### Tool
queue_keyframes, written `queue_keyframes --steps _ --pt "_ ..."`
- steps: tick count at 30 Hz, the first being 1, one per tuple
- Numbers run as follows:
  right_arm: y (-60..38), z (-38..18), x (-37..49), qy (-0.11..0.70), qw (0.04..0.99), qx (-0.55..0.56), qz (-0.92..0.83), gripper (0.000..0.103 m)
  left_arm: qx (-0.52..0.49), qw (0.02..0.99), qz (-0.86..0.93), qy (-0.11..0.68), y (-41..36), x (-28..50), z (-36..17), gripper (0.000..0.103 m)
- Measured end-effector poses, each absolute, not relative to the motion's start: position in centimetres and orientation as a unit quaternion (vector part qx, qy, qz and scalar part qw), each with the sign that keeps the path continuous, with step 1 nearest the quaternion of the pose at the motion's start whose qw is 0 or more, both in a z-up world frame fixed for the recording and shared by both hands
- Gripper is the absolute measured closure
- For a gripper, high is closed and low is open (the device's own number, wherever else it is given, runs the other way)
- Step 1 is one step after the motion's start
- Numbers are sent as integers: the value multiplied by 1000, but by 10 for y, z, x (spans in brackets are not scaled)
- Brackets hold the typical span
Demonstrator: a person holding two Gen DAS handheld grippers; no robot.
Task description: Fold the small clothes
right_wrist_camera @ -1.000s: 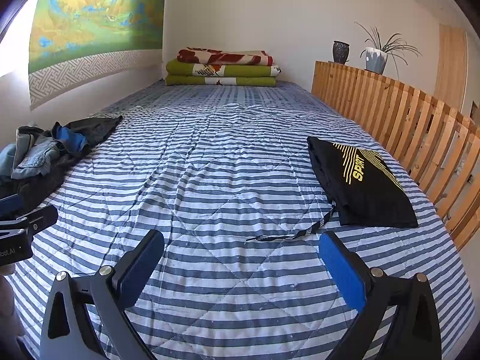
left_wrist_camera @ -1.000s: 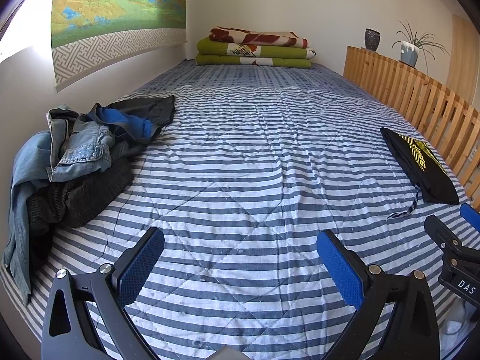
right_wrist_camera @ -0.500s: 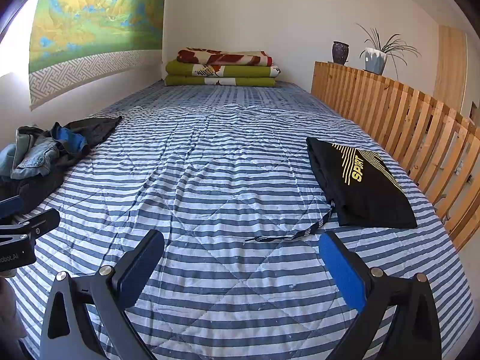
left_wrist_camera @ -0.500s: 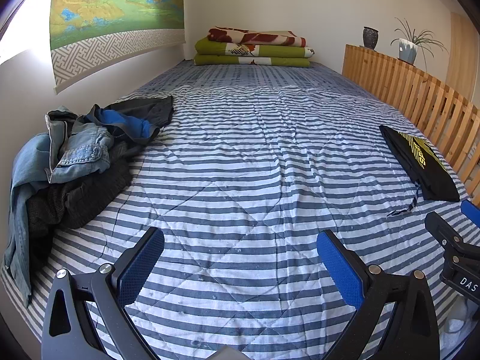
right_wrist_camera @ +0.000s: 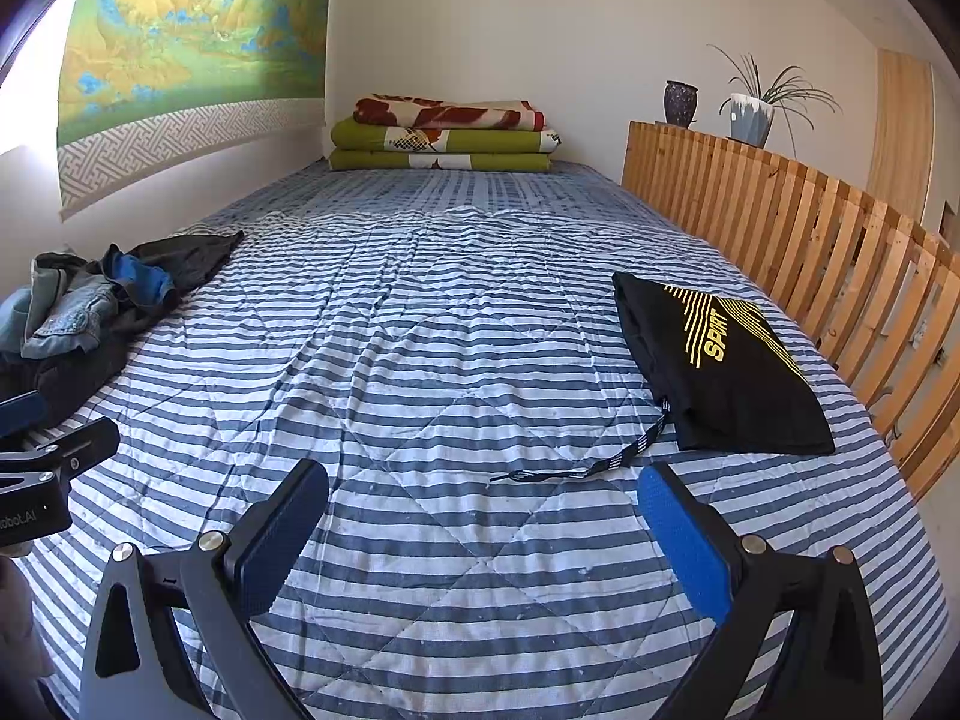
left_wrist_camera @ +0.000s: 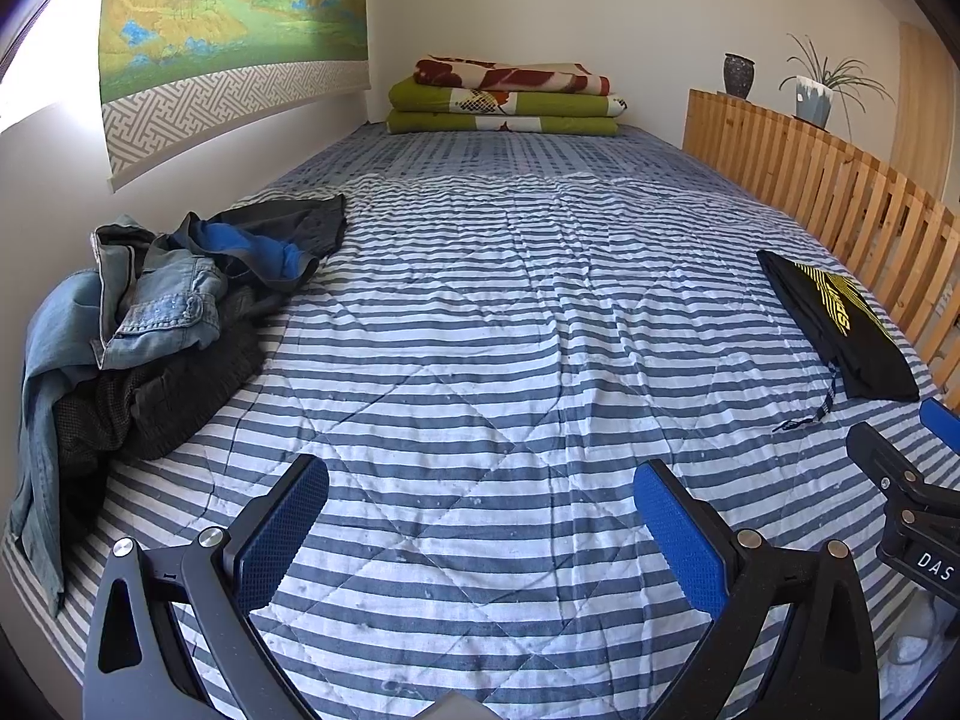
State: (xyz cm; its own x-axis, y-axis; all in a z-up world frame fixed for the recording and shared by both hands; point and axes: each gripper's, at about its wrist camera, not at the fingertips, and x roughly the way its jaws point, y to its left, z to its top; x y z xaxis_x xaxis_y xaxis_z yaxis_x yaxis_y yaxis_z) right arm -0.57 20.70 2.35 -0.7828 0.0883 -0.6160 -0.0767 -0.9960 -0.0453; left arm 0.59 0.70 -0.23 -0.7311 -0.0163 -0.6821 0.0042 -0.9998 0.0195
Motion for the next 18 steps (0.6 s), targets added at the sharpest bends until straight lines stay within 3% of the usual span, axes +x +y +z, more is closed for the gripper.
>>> queue_keyframes --steps 18 --pt "208 23 -6 -8 45 -327 944 2 368 3 -930 -10 12 6 -2 0"
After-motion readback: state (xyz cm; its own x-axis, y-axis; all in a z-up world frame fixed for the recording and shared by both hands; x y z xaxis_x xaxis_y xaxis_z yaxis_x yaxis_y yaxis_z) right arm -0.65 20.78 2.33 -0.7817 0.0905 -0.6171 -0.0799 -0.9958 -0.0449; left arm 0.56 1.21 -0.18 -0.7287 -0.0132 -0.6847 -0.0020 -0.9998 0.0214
